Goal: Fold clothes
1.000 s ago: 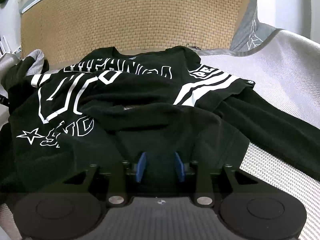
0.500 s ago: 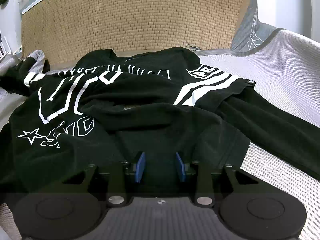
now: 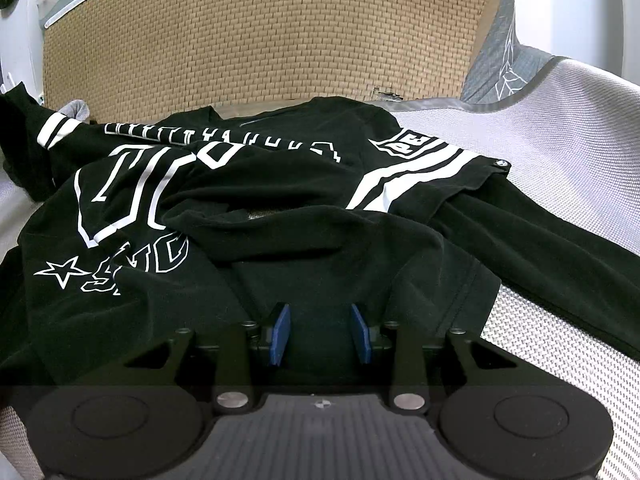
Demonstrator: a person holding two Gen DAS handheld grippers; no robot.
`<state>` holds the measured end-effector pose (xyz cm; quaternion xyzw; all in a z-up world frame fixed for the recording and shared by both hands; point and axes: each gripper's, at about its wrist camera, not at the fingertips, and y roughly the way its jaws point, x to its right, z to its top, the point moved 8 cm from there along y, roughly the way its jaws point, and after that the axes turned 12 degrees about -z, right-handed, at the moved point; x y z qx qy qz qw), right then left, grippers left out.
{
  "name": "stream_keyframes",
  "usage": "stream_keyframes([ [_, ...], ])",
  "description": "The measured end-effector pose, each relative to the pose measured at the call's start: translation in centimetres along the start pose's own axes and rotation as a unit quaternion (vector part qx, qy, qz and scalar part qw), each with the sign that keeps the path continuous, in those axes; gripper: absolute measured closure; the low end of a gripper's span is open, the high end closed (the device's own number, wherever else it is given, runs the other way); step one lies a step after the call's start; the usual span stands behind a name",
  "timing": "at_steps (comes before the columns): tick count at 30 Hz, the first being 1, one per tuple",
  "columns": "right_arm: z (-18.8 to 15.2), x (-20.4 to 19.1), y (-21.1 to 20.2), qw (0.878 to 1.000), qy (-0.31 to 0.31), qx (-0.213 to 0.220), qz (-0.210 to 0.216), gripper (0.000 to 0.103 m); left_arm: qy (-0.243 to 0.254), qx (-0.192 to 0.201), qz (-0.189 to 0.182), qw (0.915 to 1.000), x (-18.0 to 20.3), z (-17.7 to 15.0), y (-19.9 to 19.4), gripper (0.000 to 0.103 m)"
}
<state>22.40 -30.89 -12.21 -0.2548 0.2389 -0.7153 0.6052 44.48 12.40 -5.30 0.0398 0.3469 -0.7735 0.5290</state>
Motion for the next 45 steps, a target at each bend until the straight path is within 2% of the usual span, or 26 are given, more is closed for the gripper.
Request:
stream_keyframes([
  [5, 0.0, 0.0, 0.0, 1.0, -0.001, 0.001, 0.0, 0.065, -0.017, -0.067, -0.038, 0.9969, 0.9, -3.2, 2.0, 0.063],
  [11, -0.1, -0.1, -0.1, 1.0, -0.001, 0.002, 0.0, 0.065, -0.044, -0.141, -0.075, 0.9862, 1.1, -8.8, 3.9, 0.057],
  [15, -0.1, -0.1, -0.1, 1.0, -0.003, 0.003, 0.0, 0.065, -0.05, -0.177, -0.126, 0.9748, 2.0, -11.6, 4.4, 0.054],
  [19, -0.1, -0.1, -0.1, 1.0, -0.005, 0.004, -0.001, 0.065, -0.044, -0.186, -0.128, 0.9732, 2.2, -13.1, 4.6, 0.052],
  [24, -0.1, -0.1, -0.1, 1.0, -0.006, 0.005, -0.002, 0.065, -0.102, -0.18, -0.113, 0.9717, 0.6, -13.9, 5.6, 0.049],
  [29, -0.2, -0.1, 0.0, 1.0, -0.007, 0.006, -0.004, 0.064, -0.164, -0.17, -0.117, 0.9647, -0.9, -14.4, 6.2, 0.045],
  [34, -0.2, -0.2, 0.0, 1.0, -0.008, 0.007, -0.004, 0.064, -0.223, -0.154, -0.129, 0.9538, -1.7, -14.7, 6.6, 0.043],
  [36, -0.2, -0.2, 0.0, 1.0, -0.008, 0.008, -0.004, 0.064, -0.249, -0.143, -0.147, 0.9467, -1.8, -14.5, 6.9, 0.049],
  [37, -0.2, -0.2, 0.0, 1.0, -0.009, 0.008, -0.004, 0.063, -0.257, -0.145, -0.157, 0.9425, -1.6, -14.4, 7.1, 0.064],
  [38, -0.2, -0.2, 0.0, 1.0, -0.009, 0.008, -0.004, 0.063, -0.248, -0.148, -0.159, 0.9442, -1.2, -14.3, 7.1, 0.078],
  [40, -0.2, -0.2, 0.0, 1.0, -0.009, 0.009, -0.005, 0.063, -0.228, -0.153, -0.161, 0.948, -0.5, -14.1, 7.1, 0.089],
  [41, -0.2, -0.2, 0.0, 1.0, -0.009, 0.009, -0.005, 0.063, -0.218, -0.155, -0.162, 0.9498, -0.1, -14.0, 7.1, 0.091],
  [42, -0.2, -0.2, 0.0, 1.0, -0.009, 0.009, -0.005, 0.063, -0.2, -0.152, -0.15, 0.9562, -0.1, -13.8, 6.8, 0.093],
  [43, -0.2, -0.2, 0.0, 1.0, -0.009, 0.009, -0.005, 0.063, -0.174, -0.143, -0.115, 0.9674, -0.6, -13.5, 6.2, 0.094],
  [45, -0.2, -0.3, 0.0, 1.0, -0.009, 0.01, -0.005, 0.063, -0.151, -0.126, -0.058, 0.9788, -2.2, -13.0, 5.1, 0.095],
])
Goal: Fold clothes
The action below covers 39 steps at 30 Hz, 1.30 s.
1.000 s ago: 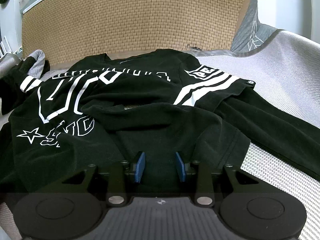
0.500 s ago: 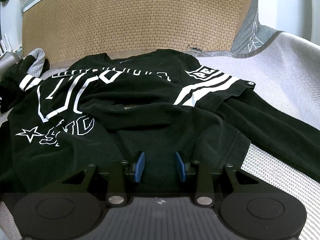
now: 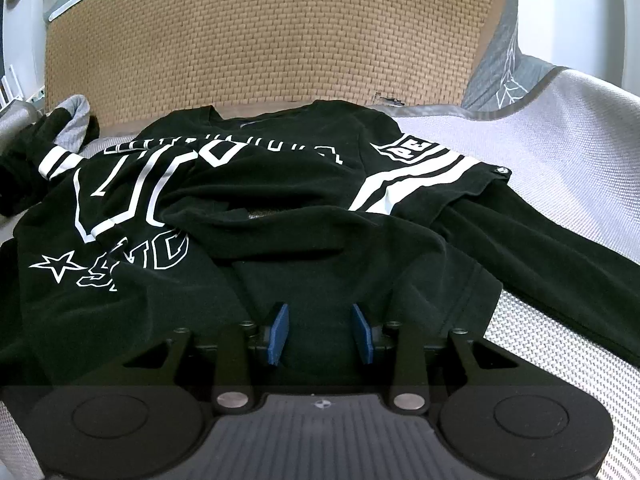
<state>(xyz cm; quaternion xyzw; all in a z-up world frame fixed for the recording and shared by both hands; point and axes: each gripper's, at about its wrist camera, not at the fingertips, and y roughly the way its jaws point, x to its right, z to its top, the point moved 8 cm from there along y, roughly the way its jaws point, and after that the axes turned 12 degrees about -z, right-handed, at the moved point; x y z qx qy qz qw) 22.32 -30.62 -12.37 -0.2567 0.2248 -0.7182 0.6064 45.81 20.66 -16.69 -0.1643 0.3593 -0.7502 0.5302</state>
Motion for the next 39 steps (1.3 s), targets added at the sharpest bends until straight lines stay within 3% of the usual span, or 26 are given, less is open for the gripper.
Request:
stream_keyframes([
  [3, 0.0, 0.0, 0.0, 1.0, 0.0, 0.001, 0.0, 0.063, 0.024, 0.03, 0.077, 0.9963, -2.4, 1.0, -2.9, 0.095],
  [5, 0.0, 0.0, 0.0, 1.0, 0.0, 0.0, 0.0, 0.063, 0.032, 0.046, 0.106, 0.9928, -4.0, 1.9, -5.1, 0.095],
  [10, 0.0, 0.1, -0.1, 1.0, 0.002, -0.001, 0.003, 0.063, 0.043, 0.061, 0.118, 0.9902, -6.5, 2.6, -9.0, 0.093],
  [15, 0.0, 0.1, -0.1, 1.0, 0.002, -0.002, 0.003, 0.063, 0.043, -0.004, 0.07, 0.9966, -6.4, -0.3, -8.2, 0.089],
  [19, 0.0, 0.0, -0.1, 1.0, 0.001, -0.002, 0.003, 0.063, 0.065, -0.063, 0.014, 0.9958, -4.9, -3.5, -6.3, 0.075],
  [22, 0.0, 0.0, -0.1, 1.0, 0.0, -0.002, 0.002, 0.063, 0.072, -0.05, -0.007, 0.9961, -3.5, -3.7, -6.2, 0.063],
  [30, -0.1, -0.1, -0.1, 1.0, -0.002, -0.001, 0.0, 0.063, 0.033, 0.003, -0.084, 0.9959, -0.5, 0.4, -5.9, 0.055],
  [33, -0.1, -0.1, -0.1, 1.0, -0.002, 0.0, 0.0, 0.063, 0.016, 0.024, -0.109, 0.9936, 1.0, 1.8, -6.2, 0.053],
  [35, 0.0, -0.1, -0.1, 1.0, -0.001, -0.001, 0.0, 0.063, 0.005, 0.04, -0.134, 0.9901, 1.8, 2.7, -6.2, 0.046],
  [39, 0.0, -0.1, -0.2, 1.0, -0.001, -0.002, 0.002, 0.063, -0.006, 0.054, -0.158, 0.9859, 3.1, 4.2, -6.0, 0.046],
])
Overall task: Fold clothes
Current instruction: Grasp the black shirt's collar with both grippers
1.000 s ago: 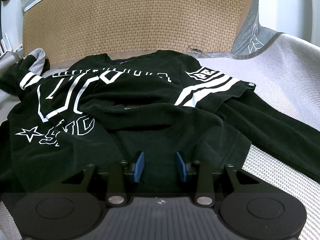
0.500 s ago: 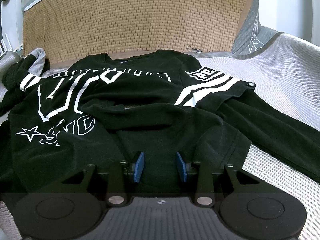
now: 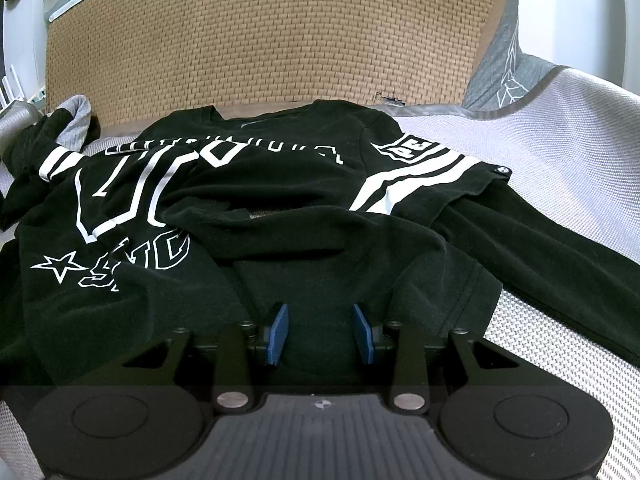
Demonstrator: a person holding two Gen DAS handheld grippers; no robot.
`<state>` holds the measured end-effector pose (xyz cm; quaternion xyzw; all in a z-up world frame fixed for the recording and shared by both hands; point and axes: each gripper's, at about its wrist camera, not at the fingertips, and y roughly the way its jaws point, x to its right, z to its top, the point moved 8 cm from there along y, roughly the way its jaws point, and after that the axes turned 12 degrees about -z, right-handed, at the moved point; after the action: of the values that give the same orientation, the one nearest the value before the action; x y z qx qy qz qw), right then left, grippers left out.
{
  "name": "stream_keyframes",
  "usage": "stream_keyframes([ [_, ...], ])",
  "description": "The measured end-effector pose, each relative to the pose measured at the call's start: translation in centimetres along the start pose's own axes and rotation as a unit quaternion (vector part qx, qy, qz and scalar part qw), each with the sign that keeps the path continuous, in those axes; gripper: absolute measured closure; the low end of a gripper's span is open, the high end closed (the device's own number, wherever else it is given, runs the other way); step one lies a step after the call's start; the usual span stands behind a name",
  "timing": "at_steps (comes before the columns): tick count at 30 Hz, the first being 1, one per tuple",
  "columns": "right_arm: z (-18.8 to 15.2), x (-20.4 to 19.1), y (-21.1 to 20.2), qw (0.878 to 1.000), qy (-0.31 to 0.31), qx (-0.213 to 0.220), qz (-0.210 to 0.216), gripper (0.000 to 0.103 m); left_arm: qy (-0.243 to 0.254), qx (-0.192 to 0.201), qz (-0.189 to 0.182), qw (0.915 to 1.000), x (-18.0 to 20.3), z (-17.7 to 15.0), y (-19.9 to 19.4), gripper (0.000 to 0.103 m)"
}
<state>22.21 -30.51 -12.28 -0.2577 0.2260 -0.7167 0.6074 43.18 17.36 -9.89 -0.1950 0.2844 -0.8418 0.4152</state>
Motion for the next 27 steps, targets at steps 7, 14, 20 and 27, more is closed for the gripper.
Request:
stream_keyframes([
  [7, 1.3, 0.3, -0.5, 1.0, 0.005, -0.01, 0.016, 0.063, 0.01, -0.007, -0.015, 0.9998, 1.8, 2.0, 2.2, 0.045],
  [14, 6.7, 1.4, 0.8, 0.999, -0.018, 0.026, 0.014, 0.063, 0.037, -0.02, -0.035, 0.9985, 5.0, 4.3, 6.5, 0.044],
  [20, 12.4, 2.3, 6.2, 0.999, -0.047, 0.021, 0.014, 0.063, 0.055, -0.027, -0.039, 0.9973, 6.7, 7.2, 10.7, 0.044],
  [27, 15.3, 1.0, 12.7, 0.996, -0.093, 0.001, 0.013, 0.058, 0.063, -0.048, -0.044, 0.9958, 7.2, 8.5, 15.6, 0.043],
])
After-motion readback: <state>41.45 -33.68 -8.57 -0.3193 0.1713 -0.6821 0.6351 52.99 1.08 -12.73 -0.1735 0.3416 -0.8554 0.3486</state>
